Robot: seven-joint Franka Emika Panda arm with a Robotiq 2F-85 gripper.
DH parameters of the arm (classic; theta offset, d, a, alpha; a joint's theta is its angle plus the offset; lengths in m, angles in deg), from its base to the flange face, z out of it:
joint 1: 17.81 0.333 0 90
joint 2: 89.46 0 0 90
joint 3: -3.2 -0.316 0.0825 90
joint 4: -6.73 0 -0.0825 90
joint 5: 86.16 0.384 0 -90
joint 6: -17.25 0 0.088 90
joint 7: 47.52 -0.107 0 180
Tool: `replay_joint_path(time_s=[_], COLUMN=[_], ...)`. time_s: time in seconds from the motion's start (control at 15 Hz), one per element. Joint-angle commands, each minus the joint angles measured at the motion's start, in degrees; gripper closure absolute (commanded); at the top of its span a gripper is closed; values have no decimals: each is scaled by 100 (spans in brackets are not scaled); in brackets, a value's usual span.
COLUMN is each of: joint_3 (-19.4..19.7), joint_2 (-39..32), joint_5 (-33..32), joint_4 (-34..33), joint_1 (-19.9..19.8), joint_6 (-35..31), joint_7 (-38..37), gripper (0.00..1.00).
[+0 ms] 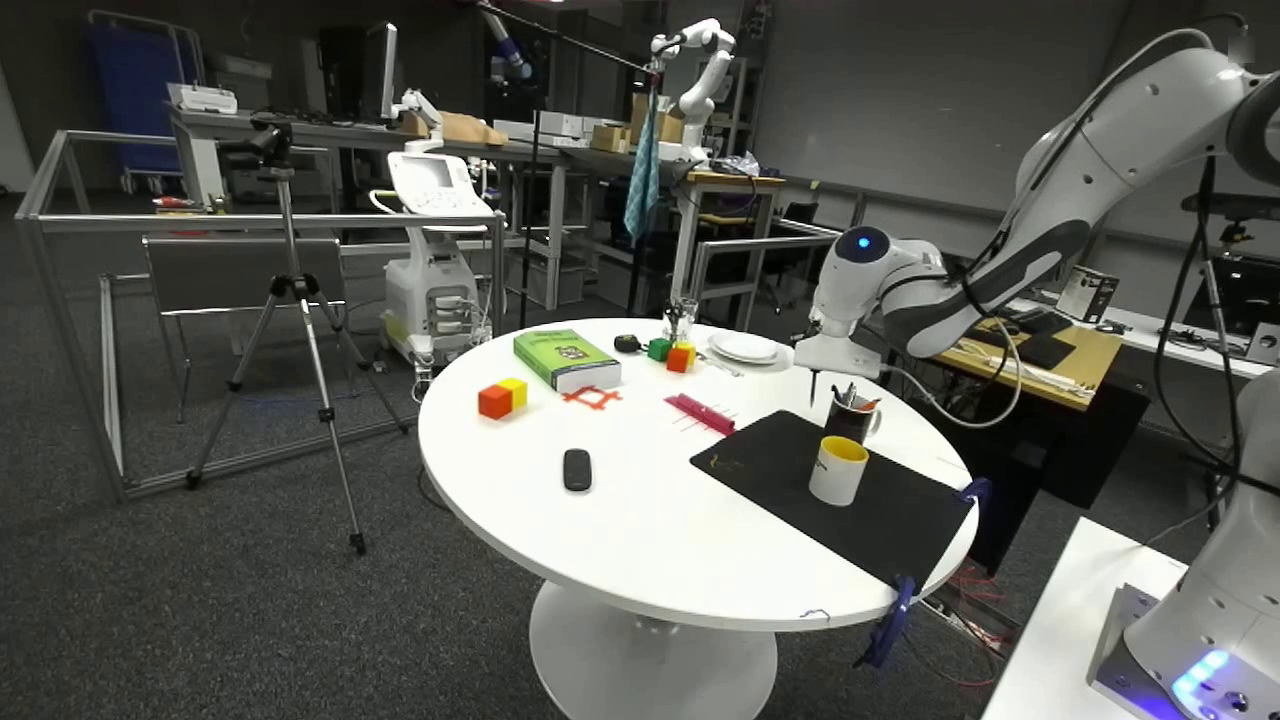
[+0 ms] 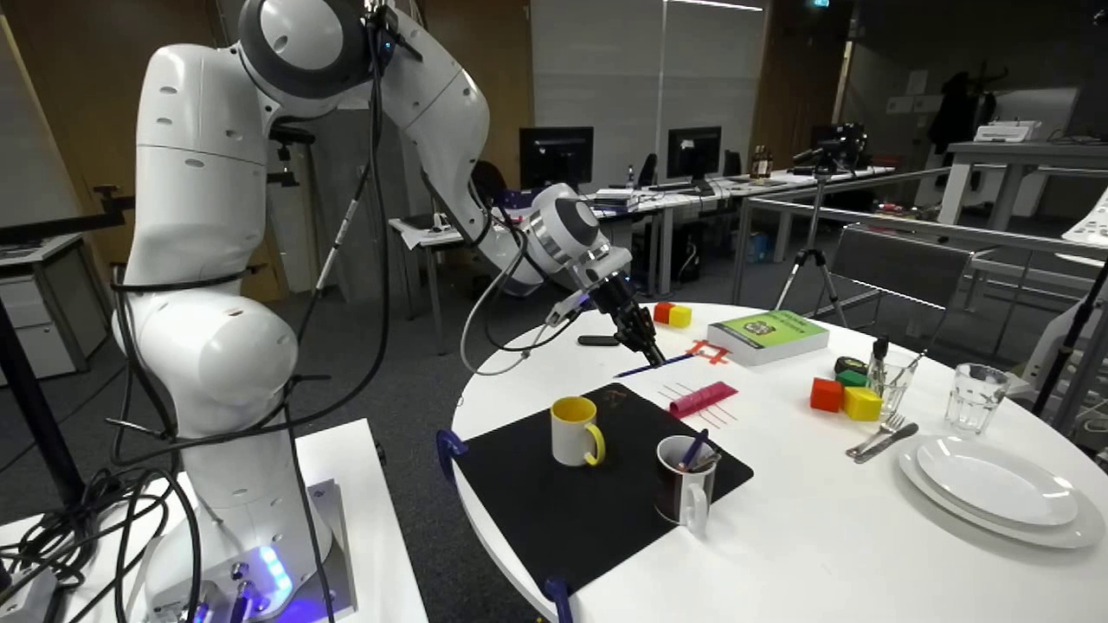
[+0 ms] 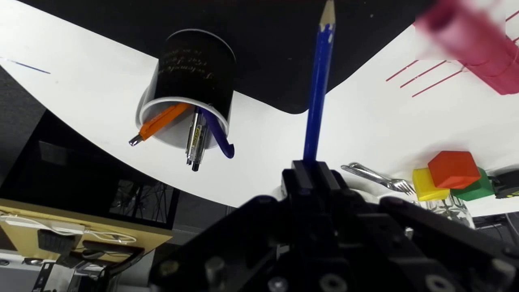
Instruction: Put the black pencil in the white and yellow mug.
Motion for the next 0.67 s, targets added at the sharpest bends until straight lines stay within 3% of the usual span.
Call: replay_joint_path(time_s=[0.0,0.27,0.6], joint_3=[-1056,-1994,-2680], joint_2=[660,920,986], joint_5=[-936,-1466,-1842], joint_4=[427,731,1001], joint_1=[-671,-1214,-1550], joint_6=[712,1431,2313], joint_7=[-708,-1193,-1796], gripper=[98,98,98])
